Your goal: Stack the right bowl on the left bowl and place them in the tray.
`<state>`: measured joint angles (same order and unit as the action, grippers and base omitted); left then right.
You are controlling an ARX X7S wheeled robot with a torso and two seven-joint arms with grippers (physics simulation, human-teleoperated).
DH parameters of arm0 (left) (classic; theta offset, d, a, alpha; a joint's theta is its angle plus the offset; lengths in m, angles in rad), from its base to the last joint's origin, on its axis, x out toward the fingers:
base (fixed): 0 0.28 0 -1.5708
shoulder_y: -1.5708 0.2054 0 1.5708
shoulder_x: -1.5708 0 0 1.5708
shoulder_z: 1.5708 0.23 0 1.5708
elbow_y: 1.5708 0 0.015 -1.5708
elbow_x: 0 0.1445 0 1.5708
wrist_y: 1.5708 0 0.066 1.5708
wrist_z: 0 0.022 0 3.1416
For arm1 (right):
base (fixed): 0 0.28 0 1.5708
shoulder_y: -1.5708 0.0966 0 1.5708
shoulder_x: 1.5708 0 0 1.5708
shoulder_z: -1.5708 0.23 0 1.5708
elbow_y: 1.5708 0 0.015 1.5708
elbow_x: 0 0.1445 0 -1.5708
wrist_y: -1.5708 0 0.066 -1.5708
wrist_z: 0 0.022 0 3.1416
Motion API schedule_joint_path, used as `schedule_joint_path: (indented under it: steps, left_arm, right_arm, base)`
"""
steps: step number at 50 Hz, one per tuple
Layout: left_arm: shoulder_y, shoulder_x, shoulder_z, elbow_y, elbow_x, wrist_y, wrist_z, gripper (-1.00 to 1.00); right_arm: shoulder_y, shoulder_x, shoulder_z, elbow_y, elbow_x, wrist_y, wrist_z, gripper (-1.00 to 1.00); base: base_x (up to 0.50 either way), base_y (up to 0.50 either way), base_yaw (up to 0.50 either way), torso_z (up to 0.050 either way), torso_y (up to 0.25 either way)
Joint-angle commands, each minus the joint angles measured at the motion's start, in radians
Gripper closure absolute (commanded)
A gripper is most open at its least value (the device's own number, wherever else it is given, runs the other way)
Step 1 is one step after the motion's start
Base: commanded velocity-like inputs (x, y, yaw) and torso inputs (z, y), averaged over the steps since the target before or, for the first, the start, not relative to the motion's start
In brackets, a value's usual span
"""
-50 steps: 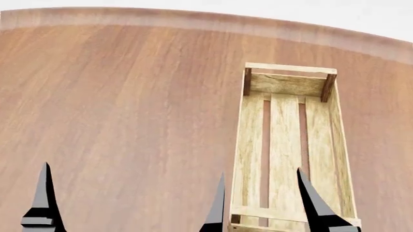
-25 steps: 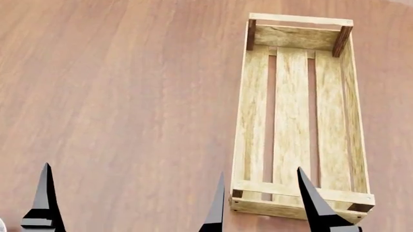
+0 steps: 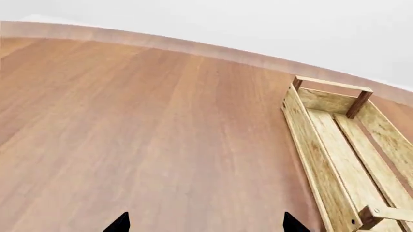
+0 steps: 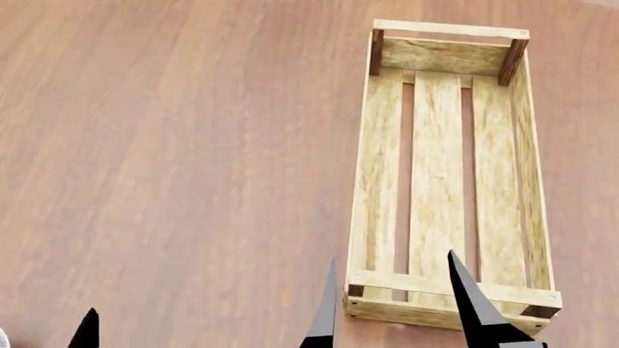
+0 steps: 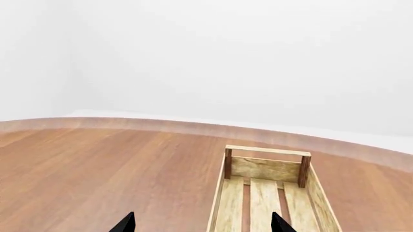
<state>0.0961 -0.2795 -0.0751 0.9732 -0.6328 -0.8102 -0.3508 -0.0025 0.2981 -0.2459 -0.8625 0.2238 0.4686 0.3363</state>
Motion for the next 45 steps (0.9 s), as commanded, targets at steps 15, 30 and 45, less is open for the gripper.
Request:
schedule_joint_path:
  steps: [15, 30, 45]
  left_arm:
    - [0.191, 0.091, -0.069, -0.096, -0.171, 0.053, 0.100, -1.00]
    - [0.188, 0.129, -0.053, -0.182, -0.212, 0.066, 0.091, -1.00]
    - [0.131, 0.147, -0.058, -0.250, -0.241, 0.037, -0.001, -1.00]
  right_arm:
    - [-0.002, -0.010, 0.031, -0.010, 0.008, -0.010, -0.017, -1.00]
    - [-0.002, -0.006, 0.033, -0.001, 0.019, -0.025, -0.010, -1.00]
    - [-0.001, 0.004, 0.029, -0.010, 0.026, -0.023, 0.001, -1.00]
  base:
    - [0.00, 0.00, 0.00, 0.000, 0.000]
    - [0.00, 0.00, 0.00, 0.000, 0.000]
    - [0.00, 0.00, 0.00, 0.000, 0.000]
